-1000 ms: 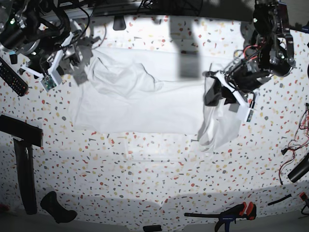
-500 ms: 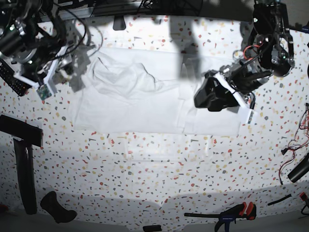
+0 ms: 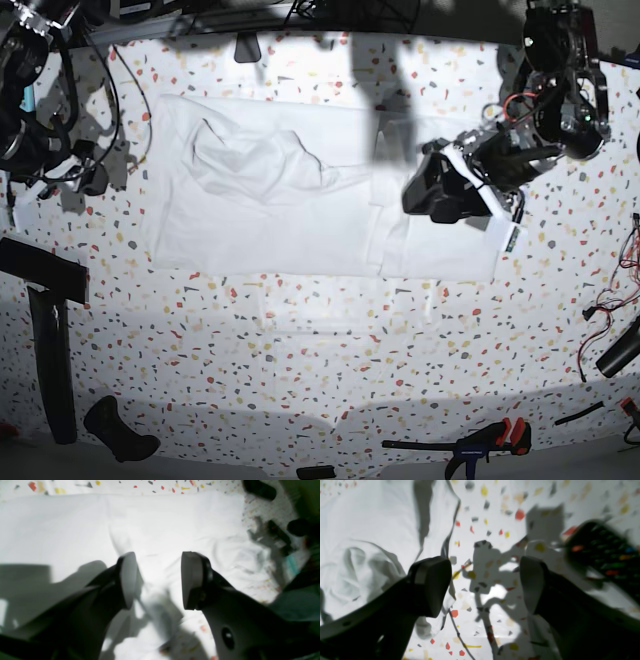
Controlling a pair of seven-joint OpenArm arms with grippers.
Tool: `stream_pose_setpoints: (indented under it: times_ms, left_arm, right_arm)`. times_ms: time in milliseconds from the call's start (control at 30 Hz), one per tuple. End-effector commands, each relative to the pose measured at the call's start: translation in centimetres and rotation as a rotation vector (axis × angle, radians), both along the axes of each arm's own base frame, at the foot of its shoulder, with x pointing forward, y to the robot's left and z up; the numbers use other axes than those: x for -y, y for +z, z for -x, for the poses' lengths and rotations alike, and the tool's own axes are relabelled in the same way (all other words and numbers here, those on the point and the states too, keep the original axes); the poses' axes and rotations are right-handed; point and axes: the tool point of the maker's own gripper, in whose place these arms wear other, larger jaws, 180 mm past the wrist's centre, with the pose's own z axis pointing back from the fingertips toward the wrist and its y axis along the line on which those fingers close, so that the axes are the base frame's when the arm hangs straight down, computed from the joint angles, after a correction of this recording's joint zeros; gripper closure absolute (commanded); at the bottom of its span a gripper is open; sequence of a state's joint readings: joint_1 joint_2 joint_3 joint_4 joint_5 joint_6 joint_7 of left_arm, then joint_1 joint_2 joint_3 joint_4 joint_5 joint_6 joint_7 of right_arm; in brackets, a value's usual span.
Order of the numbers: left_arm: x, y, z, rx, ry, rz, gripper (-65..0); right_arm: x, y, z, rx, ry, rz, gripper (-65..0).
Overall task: Fold the T-shirt properly
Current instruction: 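Lift the strip end with the left gripper and fold it toward the middle, then release the folded end and raise the left gripper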
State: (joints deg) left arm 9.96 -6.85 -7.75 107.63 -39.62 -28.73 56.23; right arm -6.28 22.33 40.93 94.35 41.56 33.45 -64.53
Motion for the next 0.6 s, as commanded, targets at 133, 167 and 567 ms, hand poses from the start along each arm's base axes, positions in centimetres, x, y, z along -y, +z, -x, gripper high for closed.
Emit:
stream_pose_setpoints:
  times_ms: [133, 167, 567]
  left_arm:
    - [-4.0, -1.2, -1.7, 0.107, 0.054, -0.333, -28.2]
    - [-4.7, -1.5, -1.8, 0.108, 0.059, -0.383, -28.2]
    - [-8.2, -2.5, -2.1, 0.095, 0.117, -0.586, -28.2]
  right_arm:
    - [-0.8, -1.2, -0.7, 0.016, 0.051, -0.108, -45.3]
    - [-1.3, -1.3, -0.8, 0.02, 0.062, -0.131, -45.3]
    - [-8.5, -4.0, -1.7, -0.048, 0.254, -0.18, -45.3]
